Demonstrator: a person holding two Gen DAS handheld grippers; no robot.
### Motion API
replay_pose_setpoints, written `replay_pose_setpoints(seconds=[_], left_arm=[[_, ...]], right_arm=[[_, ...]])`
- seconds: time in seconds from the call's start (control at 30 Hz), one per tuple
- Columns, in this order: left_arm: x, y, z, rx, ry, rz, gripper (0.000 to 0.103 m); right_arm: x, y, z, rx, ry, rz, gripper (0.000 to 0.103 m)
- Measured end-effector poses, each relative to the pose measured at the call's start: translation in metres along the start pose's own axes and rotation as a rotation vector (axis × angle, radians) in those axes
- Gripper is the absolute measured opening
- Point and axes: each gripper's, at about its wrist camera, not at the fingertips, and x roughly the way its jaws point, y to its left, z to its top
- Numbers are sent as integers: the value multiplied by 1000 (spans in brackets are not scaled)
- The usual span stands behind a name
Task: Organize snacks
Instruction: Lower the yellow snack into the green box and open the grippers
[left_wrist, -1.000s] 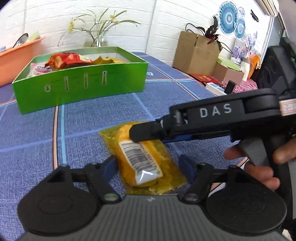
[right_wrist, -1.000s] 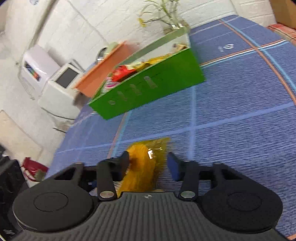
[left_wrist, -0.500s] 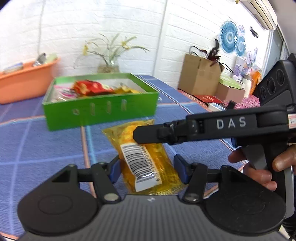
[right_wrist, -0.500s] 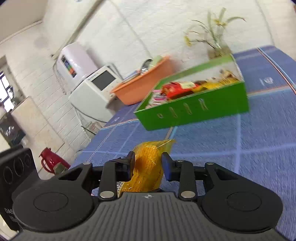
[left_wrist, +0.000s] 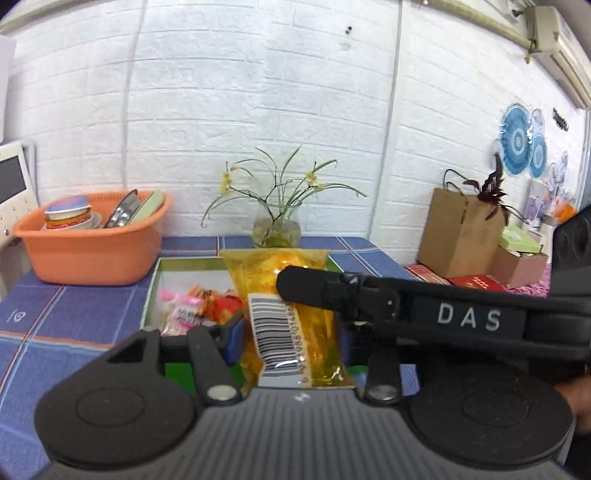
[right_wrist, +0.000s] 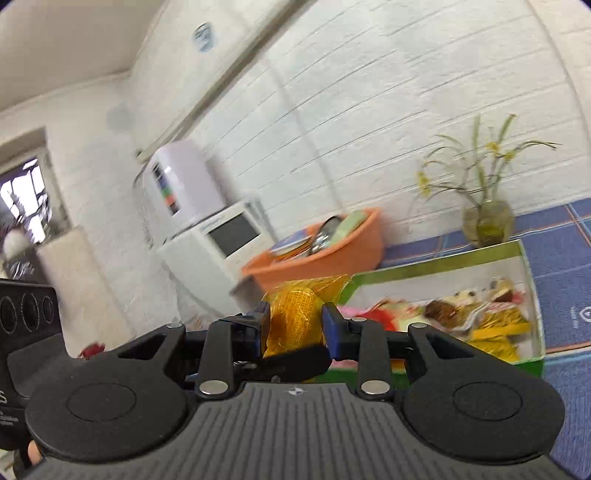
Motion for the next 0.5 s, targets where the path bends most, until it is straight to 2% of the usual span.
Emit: replay_pose_setpoints(seconds=[0.07,0.2,0.33,0.43,0.47,0.5], left_arm=[[31,-11,6,26,17,-10,33],[72,-21,4,48,39,-66,36],[96,-13,-3,-34,31,-109,39],[106,-3,0,-71,26,-84,43],[109,0,1,-75,15,-54,50],[111,4,1,-77,11,-22,62]], right_arm=[[3,-24,5,56,-24,-39,55],[2,-56,4,55,-54,-107,54],[4,-78,2,115,-86,-124,49],[17,-89,4,172,-96,-136,46],[22,-91,5,179,-99,-143,46],[26,-91,7,177,-108,-156,46]])
